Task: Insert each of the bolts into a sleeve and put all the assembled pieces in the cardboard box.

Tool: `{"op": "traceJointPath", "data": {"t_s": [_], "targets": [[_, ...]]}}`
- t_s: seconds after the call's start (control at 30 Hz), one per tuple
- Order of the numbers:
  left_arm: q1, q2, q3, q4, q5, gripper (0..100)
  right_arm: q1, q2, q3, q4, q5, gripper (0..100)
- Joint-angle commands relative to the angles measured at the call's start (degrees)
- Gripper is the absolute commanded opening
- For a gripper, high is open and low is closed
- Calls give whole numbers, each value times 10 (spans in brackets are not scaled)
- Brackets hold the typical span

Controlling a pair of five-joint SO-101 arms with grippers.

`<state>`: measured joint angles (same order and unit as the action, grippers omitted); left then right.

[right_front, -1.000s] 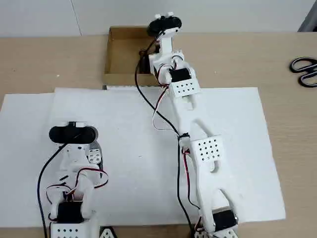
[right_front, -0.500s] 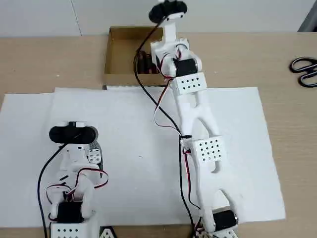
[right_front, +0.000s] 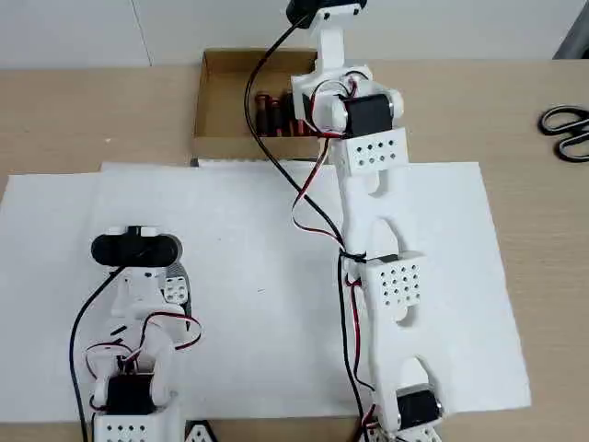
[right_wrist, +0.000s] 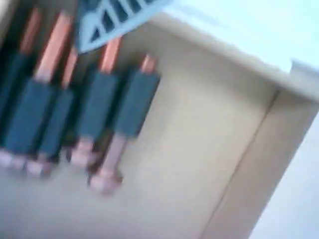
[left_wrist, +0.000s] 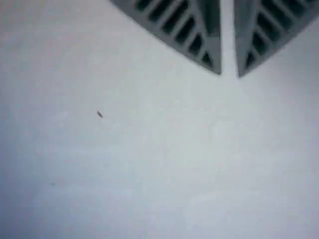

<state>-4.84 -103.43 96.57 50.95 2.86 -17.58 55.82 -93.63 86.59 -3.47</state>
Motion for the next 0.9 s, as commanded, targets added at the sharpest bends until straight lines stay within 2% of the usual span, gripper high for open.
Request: {"op": "traceJointPath", "data": {"t_s": [0.0,0.1,0.13,0.2,0.27,0.63,0.87], "targets": [[2,-6,-2,1,2,7,6,-61,-27,51,-3,191],[2,-6,-2,1,2,7,6,-73,-27,69,-3,13],[2,-6,-2,1,2,7,6,-75,-27,71,-3,0],[2,-6,-2,1,2,7,7,-82,-27,81,-4,32],[2,-6,-2,1,2,7,7,-95,-27,91,-4,0],[2,-6,-2,1,2,7,34,-218,-19,119,-2,2],[2,-6,-2,1,2,7,79,-356,163,119,-2,2]]}}
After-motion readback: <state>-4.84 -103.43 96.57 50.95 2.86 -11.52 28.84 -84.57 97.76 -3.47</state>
